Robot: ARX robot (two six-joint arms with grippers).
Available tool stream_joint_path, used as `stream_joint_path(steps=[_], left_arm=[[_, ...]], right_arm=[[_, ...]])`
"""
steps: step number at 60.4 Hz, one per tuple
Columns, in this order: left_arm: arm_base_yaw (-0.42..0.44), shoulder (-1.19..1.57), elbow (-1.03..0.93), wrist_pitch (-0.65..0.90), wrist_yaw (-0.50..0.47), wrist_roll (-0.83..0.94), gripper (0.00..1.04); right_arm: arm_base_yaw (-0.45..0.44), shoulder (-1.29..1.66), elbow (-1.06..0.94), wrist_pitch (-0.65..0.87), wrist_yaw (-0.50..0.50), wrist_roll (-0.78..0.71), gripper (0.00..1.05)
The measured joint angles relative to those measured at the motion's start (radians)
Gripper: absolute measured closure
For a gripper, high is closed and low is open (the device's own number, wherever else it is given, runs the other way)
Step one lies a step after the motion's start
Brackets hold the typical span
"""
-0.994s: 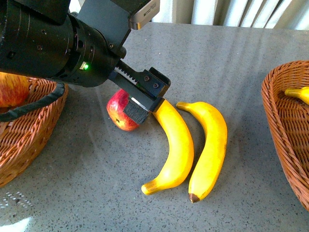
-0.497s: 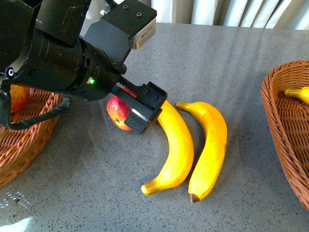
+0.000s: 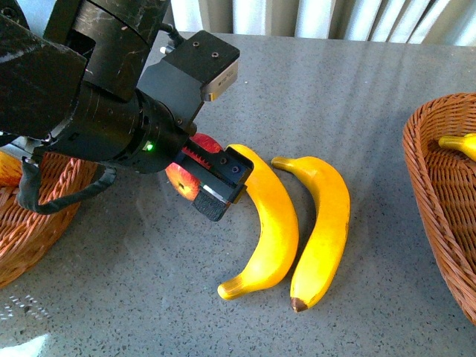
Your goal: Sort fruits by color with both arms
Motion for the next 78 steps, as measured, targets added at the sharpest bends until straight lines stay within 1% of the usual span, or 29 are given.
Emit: stream_joint_path(steps=[14,17,22,27,36,43,46,49,55,67,71,78], left_arm=[[0.006,0.033,0.011,0.005,-0.011,-0.013,0.09],[0.007,0.036,0.011,0.007,-0.013,-0.013,0.13],[0.007,0.036,0.011,0.011,-0.020,-0.018,0.29],[0.007,0.036,0.010,0.014,-0.019,-0.024,0.36],[0.007,0.013,-0.003,0.016,-0.016,-0.038,0.39],[0.008,-0.076,-0.050,0.030,-0.008,-0.058,0.39],[0.015,-0.158,-0.078,0.043,-0.036,-0.055,0.39],[0.037,-0.230,-0.093,0.044,-0.053,-0.056,0.39],[0.124,-0.340,-0.108,0.043,-0.084,-0.057,0.39],[0.284,-0.348,-0.108,0.032,-0.106,-0.072,0.39],[0.308,-0.331,-0.108,0.043,-0.130,-0.077,0.39],[0.315,-0.308,-0.123,0.080,-0.132,-0.092,0.39]], right_arm=[[0.000,0.000,0.000,0.000,0.000,0.000,0.09],[0.000,0.000,0.000,0.000,0.000,0.000,0.09],[0.000,0.000,0.000,0.000,0.000,0.000,0.09],[0.000,0.000,0.000,0.000,0.000,0.000,0.09],[0.000,0.000,0.000,0.000,0.000,0.000,0.09],[0.000,0.000,0.000,0.000,0.000,0.000,0.09],[0.000,0.000,0.000,0.000,0.000,0.000,0.09],[0.000,0.000,0.000,0.000,0.000,0.000,0.09],[0.000,0.000,0.000,0.000,0.000,0.000,0.09],[0.000,0.000,0.000,0.000,0.000,0.000,0.09],[0.000,0.000,0.000,0.000,0.000,0.000,0.09],[0.000,0.000,0.000,0.000,0.000,0.000,0.09]])
